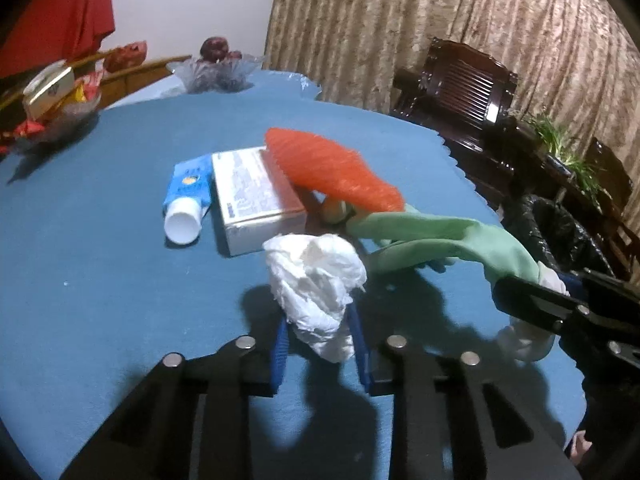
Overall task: Collect trash
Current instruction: 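Grasp the white tissue with the left gripper while the right gripper grasps the green glove, then carry the tissue and glove over the bin and open both grippers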
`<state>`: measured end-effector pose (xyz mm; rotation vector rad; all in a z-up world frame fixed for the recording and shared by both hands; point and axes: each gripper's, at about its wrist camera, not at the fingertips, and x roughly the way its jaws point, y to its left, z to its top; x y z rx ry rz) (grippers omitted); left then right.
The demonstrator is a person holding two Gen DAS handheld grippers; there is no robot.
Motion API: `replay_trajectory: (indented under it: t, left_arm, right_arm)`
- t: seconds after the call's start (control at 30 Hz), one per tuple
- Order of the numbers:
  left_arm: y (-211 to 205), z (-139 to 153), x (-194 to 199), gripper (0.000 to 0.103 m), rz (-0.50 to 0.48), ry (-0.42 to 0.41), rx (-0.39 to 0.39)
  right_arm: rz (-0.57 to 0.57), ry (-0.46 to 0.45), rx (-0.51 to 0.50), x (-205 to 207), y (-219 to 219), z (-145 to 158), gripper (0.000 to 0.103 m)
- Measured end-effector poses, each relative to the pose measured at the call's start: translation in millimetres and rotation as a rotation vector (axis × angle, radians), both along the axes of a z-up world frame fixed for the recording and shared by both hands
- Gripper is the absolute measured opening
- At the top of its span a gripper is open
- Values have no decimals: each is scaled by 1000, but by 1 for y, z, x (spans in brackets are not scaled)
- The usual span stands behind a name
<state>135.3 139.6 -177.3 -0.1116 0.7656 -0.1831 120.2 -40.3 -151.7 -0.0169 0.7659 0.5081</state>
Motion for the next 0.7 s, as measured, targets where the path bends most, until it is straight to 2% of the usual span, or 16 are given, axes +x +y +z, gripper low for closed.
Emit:
replay_trajectory:
  t: [0.2,0.7]
  left_arm:
    - [-3,7,-4,22,1,-21,4]
    - [-15,49,-28,21,29,-99,48]
  right_arm:
    - [2,-18,3,-5,-3,7,29]
    - [-12,-71,29,-16,-23,37,28]
